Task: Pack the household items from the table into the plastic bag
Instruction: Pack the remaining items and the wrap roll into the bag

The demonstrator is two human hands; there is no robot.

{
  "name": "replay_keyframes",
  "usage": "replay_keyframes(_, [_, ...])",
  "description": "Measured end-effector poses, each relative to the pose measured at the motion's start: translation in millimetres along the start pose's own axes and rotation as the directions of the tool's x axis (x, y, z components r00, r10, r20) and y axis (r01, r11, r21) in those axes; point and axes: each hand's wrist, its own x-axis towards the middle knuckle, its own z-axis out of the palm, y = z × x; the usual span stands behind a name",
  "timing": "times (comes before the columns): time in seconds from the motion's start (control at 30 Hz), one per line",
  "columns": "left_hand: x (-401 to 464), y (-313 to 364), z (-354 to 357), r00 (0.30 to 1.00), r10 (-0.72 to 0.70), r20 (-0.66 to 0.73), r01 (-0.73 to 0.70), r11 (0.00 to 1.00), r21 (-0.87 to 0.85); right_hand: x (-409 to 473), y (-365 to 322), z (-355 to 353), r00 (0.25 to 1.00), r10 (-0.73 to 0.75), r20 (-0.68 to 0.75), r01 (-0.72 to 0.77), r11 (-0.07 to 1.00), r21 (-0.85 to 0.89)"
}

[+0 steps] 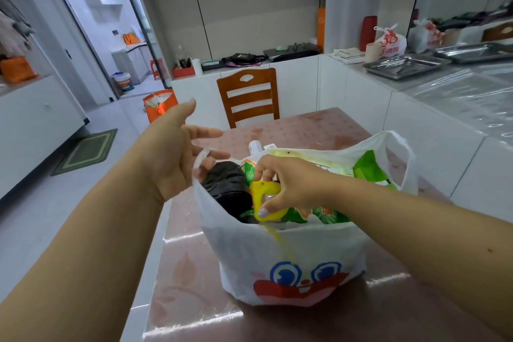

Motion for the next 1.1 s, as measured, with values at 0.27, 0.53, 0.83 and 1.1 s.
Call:
replay_keyframes(0.27, [-2,2,-13,0.999,0.004,0.054,0.007,0.979,-0.202,-1,-24,44,0.959,-0.27,-0.084,0.255,0.955,-0.151])
replay_keyframes(0.53, [1,3,-9,0.998,0.019,0.067,-0.007,0.983,-0.184,10,-1,-7,0.98,0.036,-0.194,0.028,0.948,0.317])
replay_keyframes(0.83, [62,20,-35,0.978,0.102,-0.182,-0.047,0.957,0.287,76,32,-88,0.921,0.347,-0.178,-0.27,0.896,0.352])
replay_keyframes(1.1, [197,12,-41,0.991,0.021,-0.129,0.012,0.968,0.25,192,76,-102,0.798,0.602,0.01,-0.583,0.769,0.26])
